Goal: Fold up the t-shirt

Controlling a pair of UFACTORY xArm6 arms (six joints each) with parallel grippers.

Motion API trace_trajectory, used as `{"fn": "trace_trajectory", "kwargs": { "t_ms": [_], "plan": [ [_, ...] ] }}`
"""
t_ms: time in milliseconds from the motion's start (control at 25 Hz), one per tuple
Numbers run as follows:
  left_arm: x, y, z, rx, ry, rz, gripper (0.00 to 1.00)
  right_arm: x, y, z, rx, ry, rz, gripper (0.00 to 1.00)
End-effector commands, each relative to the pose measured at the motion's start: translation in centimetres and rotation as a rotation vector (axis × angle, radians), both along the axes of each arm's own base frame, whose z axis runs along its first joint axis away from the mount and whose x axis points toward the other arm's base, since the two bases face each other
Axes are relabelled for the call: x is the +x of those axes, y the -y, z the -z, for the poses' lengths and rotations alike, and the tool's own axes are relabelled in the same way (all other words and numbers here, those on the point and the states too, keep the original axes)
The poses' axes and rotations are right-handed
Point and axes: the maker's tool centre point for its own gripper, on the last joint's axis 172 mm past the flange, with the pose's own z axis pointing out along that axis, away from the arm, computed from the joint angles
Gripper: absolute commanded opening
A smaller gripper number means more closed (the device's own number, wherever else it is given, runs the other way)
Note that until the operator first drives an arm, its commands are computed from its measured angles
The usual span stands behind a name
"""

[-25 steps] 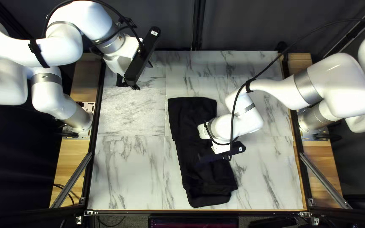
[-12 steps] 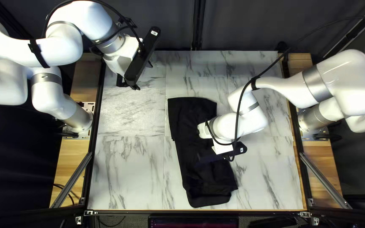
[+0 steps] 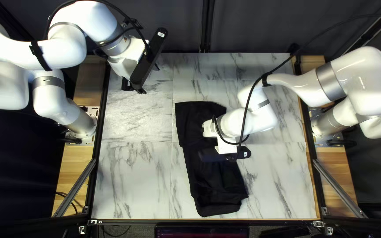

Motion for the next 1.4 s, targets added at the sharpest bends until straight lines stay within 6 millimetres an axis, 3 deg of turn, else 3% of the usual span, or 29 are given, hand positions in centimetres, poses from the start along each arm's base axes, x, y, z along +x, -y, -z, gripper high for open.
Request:
{"fn": "trace_trajectory", "kwargs": {
  "t_ms": [40,320,520,840,1000,1280,1320,1360,1400],
  "plan": [
    [0.0,0.0,0.0,0.000,0.000,0.000,1.00,-0.3,0.2,-2.4,-0.006,0.037,0.073,0.00],
    [0.0,0.0,0.0,0.000,0.000,0.000,1.00,-2.3,0.1,-2.4,-0.002,0.059,0.148,0.00],
    [0.0,0.0,0.0,0.000,0.000,0.000,1.00,-2.6,-0.3,0.2,0.030,0.067,0.181,0.00],
    [0.0,0.0,0.0,0.000,0.000,0.000,1.00,-0.9,-1.0,3.0,0.100,0.114,0.264,0.00],
    [0.0,0.0,0.0,0.000,0.000,0.000,1.00,-0.6,-1.0,3.5,0.106,0.124,0.320,0.00],
    [0.0,0.0,0.0,0.000,0.000,0.000,1.00,-3.5,-2.8,6.9,0.111,0.101,0.355,0.00],
    [0.0,0.0,0.0,0.000,0.000,0.000,1.00,-3.9,-3.1,7.3,0.113,0.094,0.354,0.72],
    [0.0,0.0,0.0,0.000,0.000,0.000,1.00,-4.7,-3.6,7.4,0.113,0.083,0.351,0.98],
    [0.0,0.0,0.0,0.000,0.000,0.000,1.00,-4.9,-3.7,7.4,0.112,0.078,0.349,1.00]
  ]
}}
